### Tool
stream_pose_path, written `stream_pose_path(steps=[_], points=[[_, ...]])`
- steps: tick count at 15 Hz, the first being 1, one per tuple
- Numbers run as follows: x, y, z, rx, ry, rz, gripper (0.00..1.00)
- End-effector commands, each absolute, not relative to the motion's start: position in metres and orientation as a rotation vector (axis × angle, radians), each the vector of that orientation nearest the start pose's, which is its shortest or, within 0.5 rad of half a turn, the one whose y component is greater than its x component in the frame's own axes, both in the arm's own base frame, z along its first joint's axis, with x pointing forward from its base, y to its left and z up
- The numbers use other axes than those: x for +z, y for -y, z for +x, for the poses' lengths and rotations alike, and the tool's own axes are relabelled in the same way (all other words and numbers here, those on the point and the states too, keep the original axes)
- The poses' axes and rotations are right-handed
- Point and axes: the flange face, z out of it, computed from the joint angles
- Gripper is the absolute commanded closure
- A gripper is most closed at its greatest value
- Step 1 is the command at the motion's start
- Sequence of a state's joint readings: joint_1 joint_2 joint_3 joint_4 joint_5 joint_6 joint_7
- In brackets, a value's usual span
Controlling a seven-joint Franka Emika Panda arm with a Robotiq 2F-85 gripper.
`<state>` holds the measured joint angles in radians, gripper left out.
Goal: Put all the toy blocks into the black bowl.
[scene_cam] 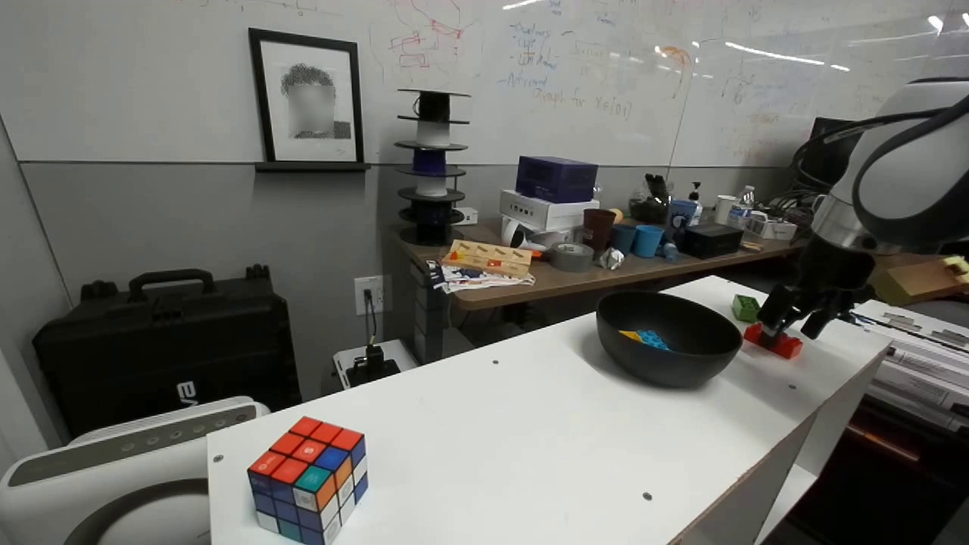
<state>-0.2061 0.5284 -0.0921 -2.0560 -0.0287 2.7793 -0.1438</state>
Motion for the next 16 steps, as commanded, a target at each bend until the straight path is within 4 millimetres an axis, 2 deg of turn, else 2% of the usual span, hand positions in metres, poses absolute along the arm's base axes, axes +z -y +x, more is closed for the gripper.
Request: stream_pose_path(steps=[1, 2, 7, 8, 9, 11, 16], points=[[0.192, 0.184, 0.6, -0.376, -0.3, -3.192, 0.34], [0.193, 0.182, 0.6, -0.382, -0.328, -3.174, 0.44], [0.209, 0.171, 0.592, -0.377, -0.472, -3.076, 0.81], [0.215, 0.17, 0.589, -0.38, -0.534, -3.035, 0.83], [0.217, 0.172, 0.587, -0.392, -0.612, -2.998, 0.78], [0.226, 0.178, 0.577, -0.405, -0.763, -2.918, 0.78], [0.271, 0.188, 0.53, -0.415, -1.022, -2.755, 0.79]])
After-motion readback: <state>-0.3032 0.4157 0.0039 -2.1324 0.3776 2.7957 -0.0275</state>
